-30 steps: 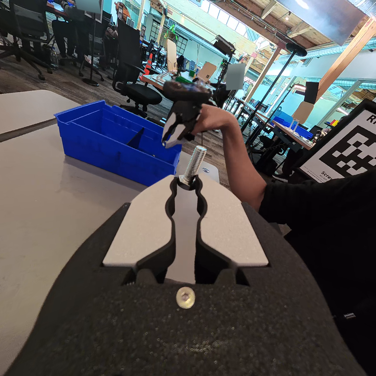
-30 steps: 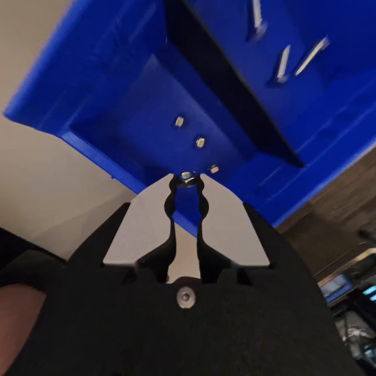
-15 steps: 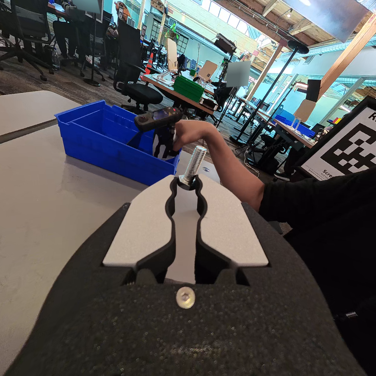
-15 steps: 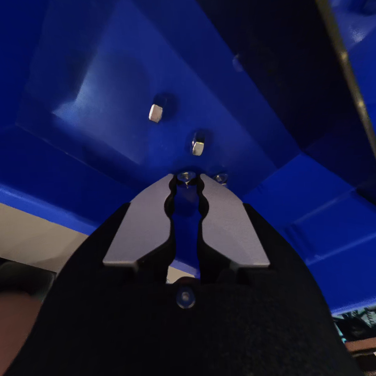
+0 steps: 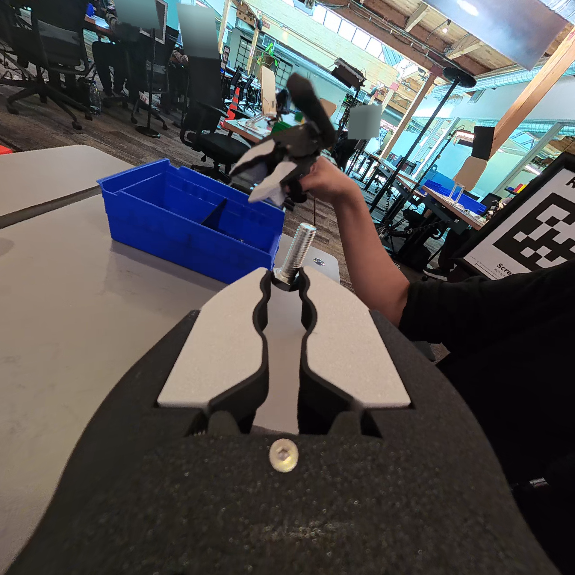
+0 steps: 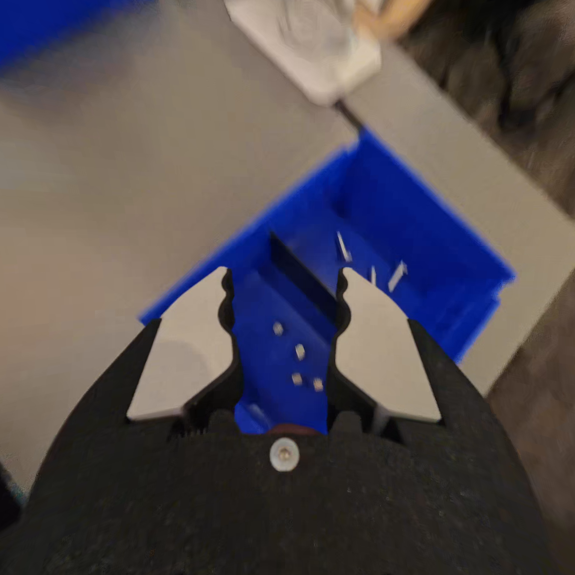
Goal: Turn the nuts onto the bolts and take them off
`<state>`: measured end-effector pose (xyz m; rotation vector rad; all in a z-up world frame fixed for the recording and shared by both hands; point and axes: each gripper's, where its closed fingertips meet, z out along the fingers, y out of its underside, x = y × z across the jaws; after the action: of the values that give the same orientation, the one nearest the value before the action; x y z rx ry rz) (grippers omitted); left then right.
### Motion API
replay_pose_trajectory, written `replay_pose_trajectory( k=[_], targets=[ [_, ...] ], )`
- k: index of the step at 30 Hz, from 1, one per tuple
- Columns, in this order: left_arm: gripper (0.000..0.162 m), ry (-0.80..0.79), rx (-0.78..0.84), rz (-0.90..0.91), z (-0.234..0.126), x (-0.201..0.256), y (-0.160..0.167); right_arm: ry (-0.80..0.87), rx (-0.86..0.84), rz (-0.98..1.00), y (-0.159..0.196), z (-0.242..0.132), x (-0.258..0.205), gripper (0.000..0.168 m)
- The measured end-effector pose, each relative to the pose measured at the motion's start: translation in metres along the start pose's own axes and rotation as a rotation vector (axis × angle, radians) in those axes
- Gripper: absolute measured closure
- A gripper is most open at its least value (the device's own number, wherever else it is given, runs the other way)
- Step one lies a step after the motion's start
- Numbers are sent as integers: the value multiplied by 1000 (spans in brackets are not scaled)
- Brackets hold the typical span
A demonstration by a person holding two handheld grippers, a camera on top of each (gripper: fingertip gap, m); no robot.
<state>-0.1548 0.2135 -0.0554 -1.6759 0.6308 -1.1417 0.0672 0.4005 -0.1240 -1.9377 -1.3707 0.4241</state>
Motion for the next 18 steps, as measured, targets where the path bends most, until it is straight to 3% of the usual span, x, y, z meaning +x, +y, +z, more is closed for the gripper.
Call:
replay_pose_trajectory(
  k=[4,9,12,18],
  targets=[
    [146,4,9,-11,-2,-2,-1,-242,386,-77,-80,-21,-63,110],
    [146,14,5,-9,1,0,0,-566,704,-78,-152,-32,-149,113],
    [146,21,1,-10,3,1,2,-758,761,-34,-173,-24,-196,119],
    [146,26,-11,-14,7,3,6,-871,696,-47,-178,10,-251,123]
  ],
)
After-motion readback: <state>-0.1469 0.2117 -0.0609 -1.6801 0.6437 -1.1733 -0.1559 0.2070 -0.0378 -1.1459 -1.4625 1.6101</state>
